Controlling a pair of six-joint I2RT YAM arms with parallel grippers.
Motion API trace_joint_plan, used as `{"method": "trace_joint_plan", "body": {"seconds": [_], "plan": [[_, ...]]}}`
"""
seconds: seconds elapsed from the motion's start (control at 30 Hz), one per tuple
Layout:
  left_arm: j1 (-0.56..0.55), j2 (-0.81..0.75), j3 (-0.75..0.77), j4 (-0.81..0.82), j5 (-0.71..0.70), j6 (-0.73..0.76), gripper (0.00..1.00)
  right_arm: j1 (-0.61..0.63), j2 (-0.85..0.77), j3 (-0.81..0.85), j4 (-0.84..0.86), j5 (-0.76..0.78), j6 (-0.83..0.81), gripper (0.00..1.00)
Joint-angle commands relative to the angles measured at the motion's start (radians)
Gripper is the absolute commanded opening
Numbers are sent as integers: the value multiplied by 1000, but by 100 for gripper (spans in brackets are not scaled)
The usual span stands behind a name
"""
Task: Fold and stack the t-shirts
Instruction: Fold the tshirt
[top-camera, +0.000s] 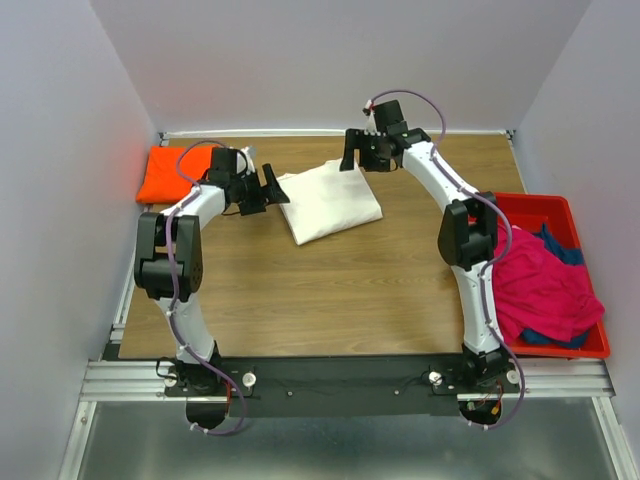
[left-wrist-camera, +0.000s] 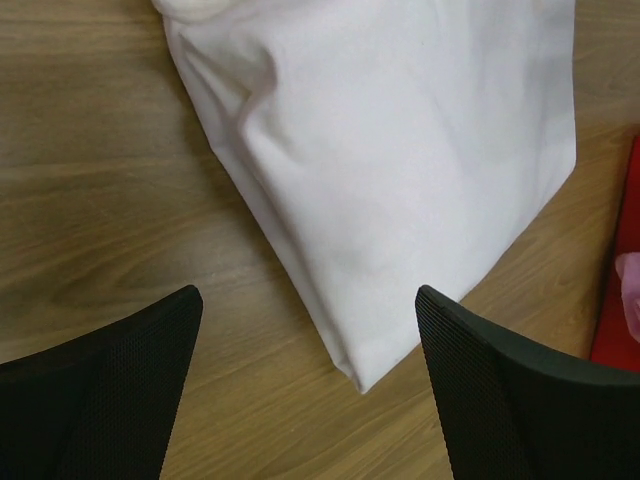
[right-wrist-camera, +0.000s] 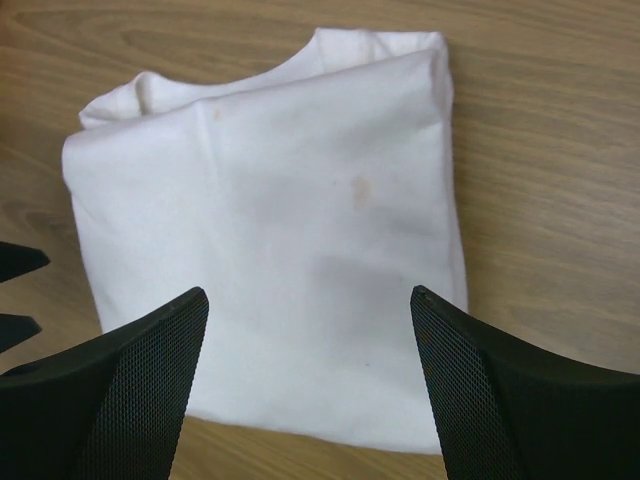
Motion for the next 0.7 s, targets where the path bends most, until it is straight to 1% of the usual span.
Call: {"method": "trace_joint_plan", "body": {"seconds": [0.0, 0.03, 0.13, 0.27, 0.5, 0.67], "plan": [[-3, -77, -80, 157, 102, 30, 95, 18, -41, -48, 40, -139, -16, 88], [-5, -81, -112, 192, 126, 35, 95, 21, -37, -57, 42, -163, -12, 88], [-5, -79, -160, 229, 151, 52, 95, 23, -15, -76, 42, -197, -1, 88], [-5, -84, -211, 280, 159, 70, 95, 31, 0, -129, 42, -217, 8, 88], [-5, -91, -281, 360, 166, 66, 95, 32, 10, -259, 40, -148, 57, 88], [-5, -76, -350, 533, 226, 14, 95, 32, 17, -312, 40, -130, 67, 88]]}}
